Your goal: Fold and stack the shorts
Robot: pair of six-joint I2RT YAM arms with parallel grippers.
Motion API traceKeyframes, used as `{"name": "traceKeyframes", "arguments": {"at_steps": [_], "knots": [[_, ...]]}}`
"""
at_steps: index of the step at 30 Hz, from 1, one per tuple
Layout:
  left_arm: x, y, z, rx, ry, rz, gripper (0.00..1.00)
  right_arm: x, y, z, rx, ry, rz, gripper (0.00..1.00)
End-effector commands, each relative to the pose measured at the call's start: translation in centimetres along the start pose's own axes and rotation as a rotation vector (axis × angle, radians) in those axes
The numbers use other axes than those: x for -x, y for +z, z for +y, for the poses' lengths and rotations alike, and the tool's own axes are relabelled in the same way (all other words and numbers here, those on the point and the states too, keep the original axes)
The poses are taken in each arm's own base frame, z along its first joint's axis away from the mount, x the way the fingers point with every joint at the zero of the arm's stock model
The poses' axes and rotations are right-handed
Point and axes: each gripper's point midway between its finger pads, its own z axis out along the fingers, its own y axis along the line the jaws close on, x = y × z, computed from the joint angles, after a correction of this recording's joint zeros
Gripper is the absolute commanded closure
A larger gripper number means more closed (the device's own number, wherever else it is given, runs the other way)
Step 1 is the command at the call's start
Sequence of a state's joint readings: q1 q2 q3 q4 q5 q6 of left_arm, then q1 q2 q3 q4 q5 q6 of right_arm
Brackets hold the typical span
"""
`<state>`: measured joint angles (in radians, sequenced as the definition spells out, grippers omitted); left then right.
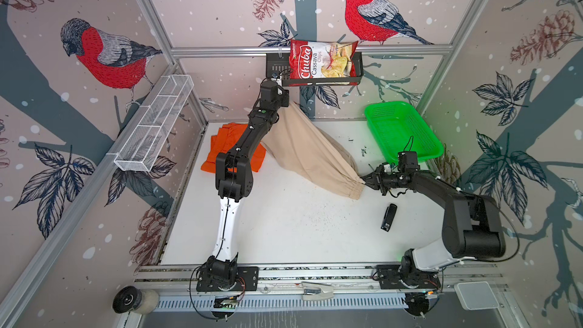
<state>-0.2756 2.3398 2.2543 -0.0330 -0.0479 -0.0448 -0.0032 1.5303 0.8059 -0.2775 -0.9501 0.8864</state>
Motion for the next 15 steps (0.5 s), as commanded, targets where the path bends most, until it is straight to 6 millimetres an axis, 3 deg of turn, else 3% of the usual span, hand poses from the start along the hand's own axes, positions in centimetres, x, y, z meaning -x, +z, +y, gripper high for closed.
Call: {"name": "traceKeyframes", "arguments": {"at_steps": [1,2,8,10,15], "knots": [[-2.1,0.3,0.7,0.039,0.029,0.061,1.0,0.5,-0.2,-0.2,-0.021,0.001,-0.026,0.84],[-2.0,0.2,0.5,0.036,0.027,0.059,1.0,0.7,-0.3,-0.1,-0.023,-0.001,-0.035,0.78],[-1.0,-0.6,-0.2,-0.01,0.014,0.059,0.54,2.8,-1.4,1.5,-0.02,-0.033,-0.159,0.42],[-0.4,-1.1,-0.5,-0.022,0.011,0.057,0.46,3.7,-2.2,2.0,-0.027,-0.039,-0.226,0.4],[1.5,-2.8,-0.8,-0.042,0.01,0.052,0.39,4.9,-5.2,3.5,-0.074,-0.09,-0.402,0.38]]}}
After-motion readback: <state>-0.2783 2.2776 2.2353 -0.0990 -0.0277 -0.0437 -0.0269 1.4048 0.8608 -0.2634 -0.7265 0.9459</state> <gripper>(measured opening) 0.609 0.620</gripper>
